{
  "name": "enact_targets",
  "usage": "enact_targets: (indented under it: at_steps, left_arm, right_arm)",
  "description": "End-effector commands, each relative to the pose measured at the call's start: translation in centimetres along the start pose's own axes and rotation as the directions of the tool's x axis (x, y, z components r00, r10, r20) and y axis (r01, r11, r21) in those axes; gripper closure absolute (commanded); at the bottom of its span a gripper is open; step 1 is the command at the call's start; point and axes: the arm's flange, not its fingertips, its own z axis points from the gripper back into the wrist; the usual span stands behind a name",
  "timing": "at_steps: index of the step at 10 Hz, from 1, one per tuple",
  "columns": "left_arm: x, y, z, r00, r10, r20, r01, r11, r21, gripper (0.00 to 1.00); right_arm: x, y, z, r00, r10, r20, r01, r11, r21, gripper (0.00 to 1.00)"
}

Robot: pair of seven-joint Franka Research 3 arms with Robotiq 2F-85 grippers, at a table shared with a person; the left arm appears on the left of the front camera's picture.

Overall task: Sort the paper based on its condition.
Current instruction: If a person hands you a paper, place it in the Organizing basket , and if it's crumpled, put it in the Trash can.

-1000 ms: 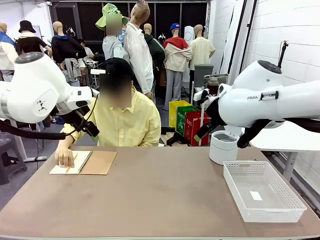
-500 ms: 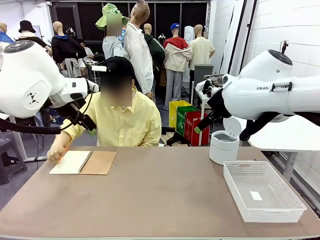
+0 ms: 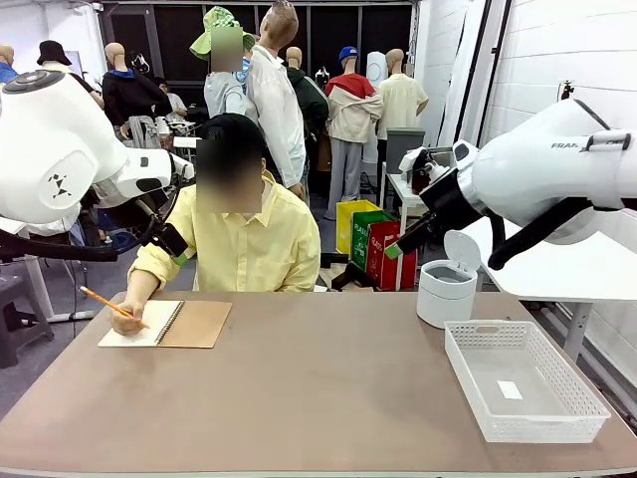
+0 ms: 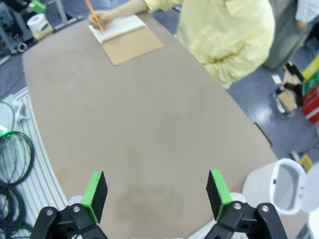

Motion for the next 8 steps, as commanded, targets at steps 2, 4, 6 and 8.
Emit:
enact_targets:
  at_steps: [2, 4, 6, 8]
  left_arm:
    - [0.5, 0.0, 0.3, 0.998, 0.034, -0.047, -0.033, 0.999, 0.015, 0.0]
    - [0.6, -0.2, 0.1, 0.997, 0.043, -0.067, -0.042, 0.999, 0.016, 0.0]
    - [-0.1, 0.0, -0.2, 0.999, 0.016, -0.041, -0.016, 1.0, -0.001, 0.0]
    - [-0.1, 0.0, -0.2, 0.999, 0.016, -0.041, -0.016, 1.0, -0.001, 0.0]
  right_arm:
    - [-1.4, -0.3, -1.0, 0.996, 0.059, 0.07, -0.063, 0.996, 0.06, 0.0]
    - [-1.4, -0.3, -1.3, 0.993, 0.071, 0.094, -0.079, 0.994, 0.081, 0.0]
    - [-1.6, -0.3, -1.6, 0.992, 0.06, 0.108, -0.066, 0.996, 0.062, 0.0]
    - [-0.8, -0.1, -0.5, 0.996, 0.06, 0.068, -0.064, 0.996, 0.066, 0.0]
